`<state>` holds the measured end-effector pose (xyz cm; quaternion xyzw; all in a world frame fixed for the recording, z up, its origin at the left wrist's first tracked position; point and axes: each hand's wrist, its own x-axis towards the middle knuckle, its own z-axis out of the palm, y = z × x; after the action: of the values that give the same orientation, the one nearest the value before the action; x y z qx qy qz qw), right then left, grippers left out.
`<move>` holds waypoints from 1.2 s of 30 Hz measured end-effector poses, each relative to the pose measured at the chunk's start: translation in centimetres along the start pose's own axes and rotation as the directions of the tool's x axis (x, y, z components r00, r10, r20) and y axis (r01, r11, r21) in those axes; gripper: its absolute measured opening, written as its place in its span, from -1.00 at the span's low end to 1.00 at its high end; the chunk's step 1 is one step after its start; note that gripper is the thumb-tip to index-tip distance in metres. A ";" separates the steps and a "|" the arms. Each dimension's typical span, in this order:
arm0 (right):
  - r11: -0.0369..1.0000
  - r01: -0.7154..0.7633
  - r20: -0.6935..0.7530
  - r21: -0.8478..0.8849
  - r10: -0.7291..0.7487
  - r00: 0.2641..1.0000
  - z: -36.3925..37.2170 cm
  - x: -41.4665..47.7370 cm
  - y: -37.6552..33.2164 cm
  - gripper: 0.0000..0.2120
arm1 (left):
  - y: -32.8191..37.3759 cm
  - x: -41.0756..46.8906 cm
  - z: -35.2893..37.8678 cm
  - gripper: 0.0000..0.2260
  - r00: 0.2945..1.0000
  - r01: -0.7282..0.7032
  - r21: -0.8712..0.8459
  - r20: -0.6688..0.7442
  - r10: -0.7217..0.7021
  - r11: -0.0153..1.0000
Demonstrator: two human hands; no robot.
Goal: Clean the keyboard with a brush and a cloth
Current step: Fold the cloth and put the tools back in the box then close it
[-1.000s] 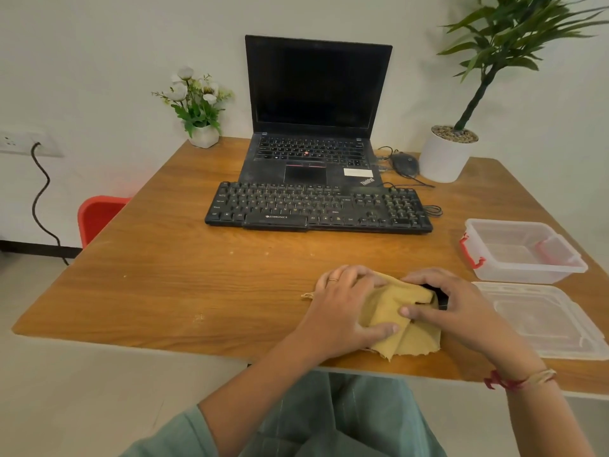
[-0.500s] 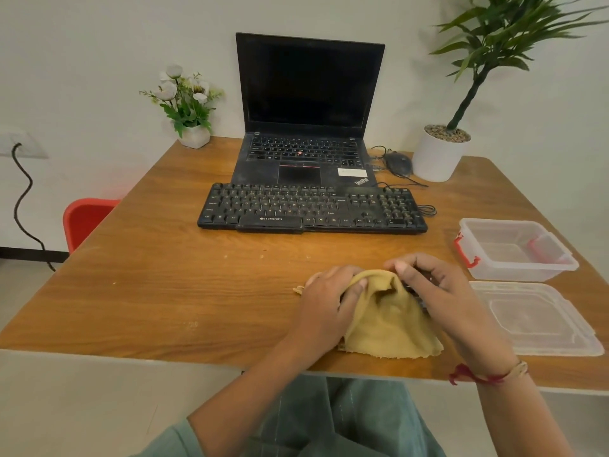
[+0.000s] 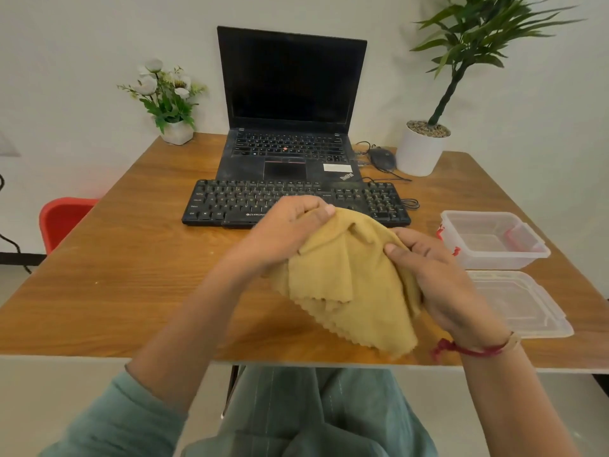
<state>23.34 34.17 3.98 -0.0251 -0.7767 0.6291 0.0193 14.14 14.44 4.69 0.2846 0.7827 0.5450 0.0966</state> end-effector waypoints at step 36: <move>0.921 0.200 0.165 -0.334 -0.151 0.975 -0.3 0.9 -4.4 -0.76 | -1.6 -0.7 -3.8 -0.52 0.833 0.005 -0.069 0.552 0.034 0.998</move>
<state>22.39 33.66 8.31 0.0846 -0.8743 0.4777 0.0181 12.39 10.60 4.63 0.4325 0.7004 0.4664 0.3239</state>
